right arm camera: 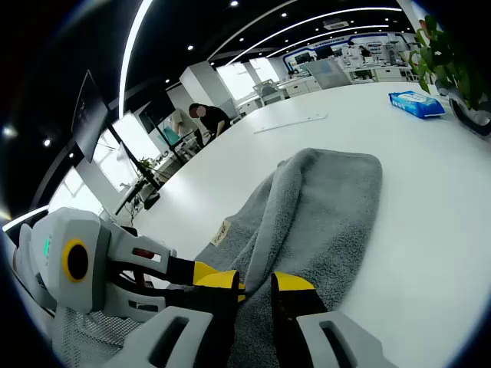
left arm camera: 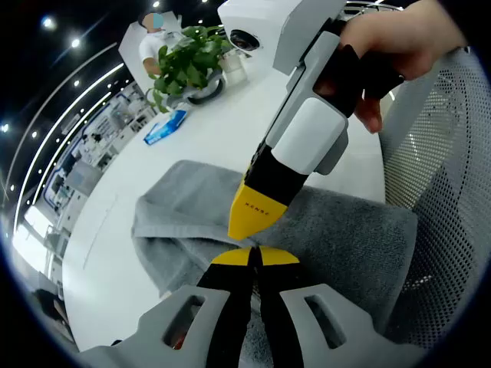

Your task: Open the folded towel by lifting each exposed corner and separating the folded layers until the towel lies flat within the target outline without major curled edges

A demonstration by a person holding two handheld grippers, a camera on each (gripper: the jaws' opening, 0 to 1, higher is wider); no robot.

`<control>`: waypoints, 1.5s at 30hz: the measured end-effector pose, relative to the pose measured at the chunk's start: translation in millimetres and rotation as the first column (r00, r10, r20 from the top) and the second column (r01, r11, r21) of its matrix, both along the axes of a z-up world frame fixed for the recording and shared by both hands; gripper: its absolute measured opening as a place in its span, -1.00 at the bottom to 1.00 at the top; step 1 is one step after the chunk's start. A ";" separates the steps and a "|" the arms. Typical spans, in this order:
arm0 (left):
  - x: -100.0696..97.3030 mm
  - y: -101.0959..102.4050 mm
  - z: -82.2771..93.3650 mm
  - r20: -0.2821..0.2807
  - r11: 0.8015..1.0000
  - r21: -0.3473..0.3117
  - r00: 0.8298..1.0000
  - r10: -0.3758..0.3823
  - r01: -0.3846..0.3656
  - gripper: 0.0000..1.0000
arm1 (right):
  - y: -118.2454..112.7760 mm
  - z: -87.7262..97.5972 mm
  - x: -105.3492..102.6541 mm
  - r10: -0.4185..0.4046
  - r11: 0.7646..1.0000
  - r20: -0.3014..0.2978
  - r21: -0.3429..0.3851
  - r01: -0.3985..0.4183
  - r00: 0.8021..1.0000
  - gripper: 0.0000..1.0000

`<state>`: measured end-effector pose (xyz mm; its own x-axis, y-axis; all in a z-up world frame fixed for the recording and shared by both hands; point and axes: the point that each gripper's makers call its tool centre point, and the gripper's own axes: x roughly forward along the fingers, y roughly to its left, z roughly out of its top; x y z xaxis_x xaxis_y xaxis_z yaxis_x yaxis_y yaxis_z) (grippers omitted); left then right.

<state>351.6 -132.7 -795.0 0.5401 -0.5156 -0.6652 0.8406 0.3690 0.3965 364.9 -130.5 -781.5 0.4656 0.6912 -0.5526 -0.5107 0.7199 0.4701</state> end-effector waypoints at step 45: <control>47.0 101.7 -8.5 -0.380 0.724 -0.250 0.753 0.537 -0.643 -0.87 | -12.3 -20.2 13.8 -0.061 0.998 -0.045 -0.034 0.059 0.997 -1.00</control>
